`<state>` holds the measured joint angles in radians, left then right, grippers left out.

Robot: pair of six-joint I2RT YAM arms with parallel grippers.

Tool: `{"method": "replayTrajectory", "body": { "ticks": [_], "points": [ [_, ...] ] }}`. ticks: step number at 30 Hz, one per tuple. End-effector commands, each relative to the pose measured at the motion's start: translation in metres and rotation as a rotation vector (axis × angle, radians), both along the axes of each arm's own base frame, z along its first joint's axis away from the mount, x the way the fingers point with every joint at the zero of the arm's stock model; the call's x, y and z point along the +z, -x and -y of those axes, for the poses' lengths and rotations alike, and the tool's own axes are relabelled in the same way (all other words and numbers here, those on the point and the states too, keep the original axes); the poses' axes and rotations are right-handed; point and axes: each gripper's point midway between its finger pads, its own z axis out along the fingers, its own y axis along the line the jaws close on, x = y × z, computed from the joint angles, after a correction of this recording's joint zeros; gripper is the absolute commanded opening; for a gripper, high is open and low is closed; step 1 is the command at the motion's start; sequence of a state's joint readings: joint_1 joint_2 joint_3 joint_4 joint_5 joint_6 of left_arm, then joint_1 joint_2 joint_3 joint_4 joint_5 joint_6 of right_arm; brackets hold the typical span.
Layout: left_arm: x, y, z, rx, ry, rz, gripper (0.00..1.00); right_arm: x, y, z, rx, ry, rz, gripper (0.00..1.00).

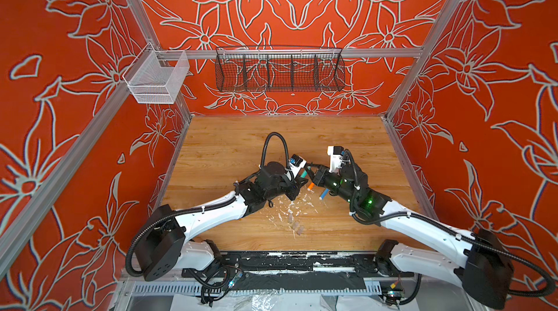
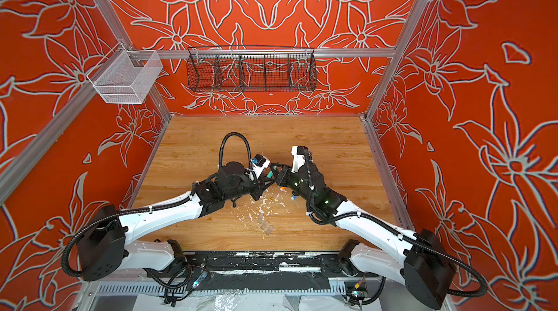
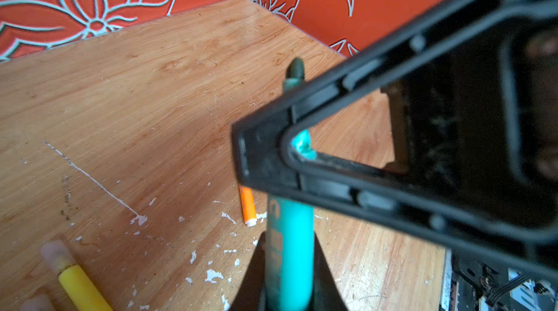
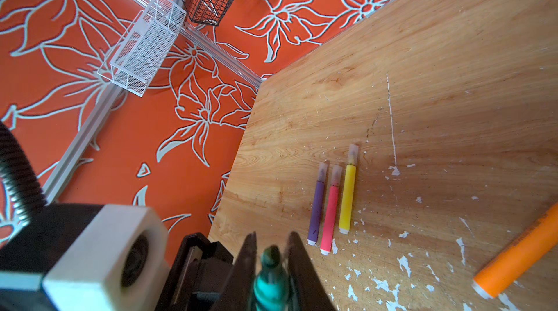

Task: Insert the pens into the pen caps
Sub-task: 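Hold the green marker up with the left gripper while the right gripper lowers over caps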

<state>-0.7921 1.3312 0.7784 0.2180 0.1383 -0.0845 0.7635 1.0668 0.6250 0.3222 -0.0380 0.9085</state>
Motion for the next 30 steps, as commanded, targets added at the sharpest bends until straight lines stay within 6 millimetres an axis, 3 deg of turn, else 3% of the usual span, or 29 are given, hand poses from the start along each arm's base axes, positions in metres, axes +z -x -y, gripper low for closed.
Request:
{"method": "replayTrajectory", "body": {
  "ticks": [1, 6, 9, 12, 16, 22, 25, 30],
  "points": [
    [0.010, -0.015, -0.006, 0.070, 0.014, 0.013, 0.00, 0.007, 0.006, 0.010, -0.020, 0.005, 0.033, 0.35],
    [0.011, -0.040, -0.045, 0.236, 0.070, -0.036, 0.00, 0.012, 0.021, 0.027, -0.042, 0.077, 0.059, 0.47],
    [0.005, -0.053, -0.076, 0.366, 0.116, -0.055, 0.00, -0.004, 0.040, 0.032, -0.048, 0.152, 0.034, 0.51],
    [0.001, -0.063, -0.099, 0.495, 0.095, -0.041, 0.00, -0.025, 0.062, 0.020, -0.015, 0.250, 0.013, 0.53],
    [-0.001, -0.069, -0.118, 0.600, 0.036, -0.030, 0.00, -0.051, 0.098, -0.020, 0.099, 0.462, 0.015, 0.53],
    [0.003, -0.069, -0.128, 0.641, 0.023, -0.014, 0.00, -0.111, 0.122, -0.047, 0.148, 0.697, -0.043, 0.51],
    [0.005, -0.068, -0.128, 0.641, 0.033, -0.015, 0.00, -0.143, 0.126, -0.044, 0.148, 0.762, -0.101, 0.51],
    [0.006, -0.067, -0.127, 0.634, 0.033, -0.010, 0.00, -0.177, 0.130, -0.034, 0.139, 0.832, -0.168, 0.51]
  ]
}}
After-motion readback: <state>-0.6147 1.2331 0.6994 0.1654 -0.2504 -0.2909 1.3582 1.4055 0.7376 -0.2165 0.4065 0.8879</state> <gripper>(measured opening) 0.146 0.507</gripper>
